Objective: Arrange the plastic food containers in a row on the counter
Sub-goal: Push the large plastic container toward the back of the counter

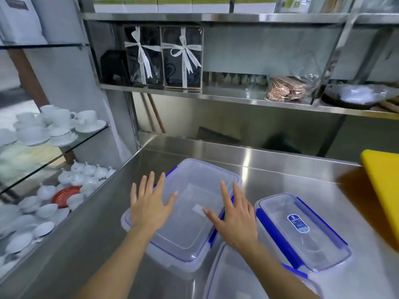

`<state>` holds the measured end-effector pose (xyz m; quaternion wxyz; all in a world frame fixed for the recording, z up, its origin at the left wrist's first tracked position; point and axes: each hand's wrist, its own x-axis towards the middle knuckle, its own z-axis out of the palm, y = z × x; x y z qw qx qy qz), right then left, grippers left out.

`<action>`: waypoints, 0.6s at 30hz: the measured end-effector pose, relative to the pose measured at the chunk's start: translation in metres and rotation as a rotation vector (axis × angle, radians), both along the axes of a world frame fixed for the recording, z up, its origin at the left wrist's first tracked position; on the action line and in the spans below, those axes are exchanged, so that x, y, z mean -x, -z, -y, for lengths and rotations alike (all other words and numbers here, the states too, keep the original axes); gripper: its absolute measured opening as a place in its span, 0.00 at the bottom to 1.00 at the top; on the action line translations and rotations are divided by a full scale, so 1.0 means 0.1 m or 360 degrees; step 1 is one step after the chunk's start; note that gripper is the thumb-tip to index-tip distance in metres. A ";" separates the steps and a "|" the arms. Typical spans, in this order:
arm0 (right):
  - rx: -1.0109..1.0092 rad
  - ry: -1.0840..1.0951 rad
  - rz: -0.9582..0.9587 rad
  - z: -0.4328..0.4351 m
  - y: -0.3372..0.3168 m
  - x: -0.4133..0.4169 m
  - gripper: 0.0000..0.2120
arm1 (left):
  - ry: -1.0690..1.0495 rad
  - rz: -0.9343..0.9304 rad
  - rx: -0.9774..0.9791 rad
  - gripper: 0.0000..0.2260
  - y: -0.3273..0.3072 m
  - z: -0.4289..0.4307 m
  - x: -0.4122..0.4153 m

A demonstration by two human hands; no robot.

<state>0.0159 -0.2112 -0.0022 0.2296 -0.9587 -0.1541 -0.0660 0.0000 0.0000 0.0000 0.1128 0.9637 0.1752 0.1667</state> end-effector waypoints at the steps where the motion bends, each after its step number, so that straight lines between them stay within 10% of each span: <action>1: -0.0035 0.0012 -0.0129 -0.02 0.02 0.02 0.38 | -0.0040 -0.0061 0.0016 0.30 0.02 -0.02 0.01; 18: -0.0644 -0.0271 -0.0929 0.09 0.12 -0.41 0.42 | -0.0050 -0.0643 0.0325 0.34 -0.01 -0.03 0.07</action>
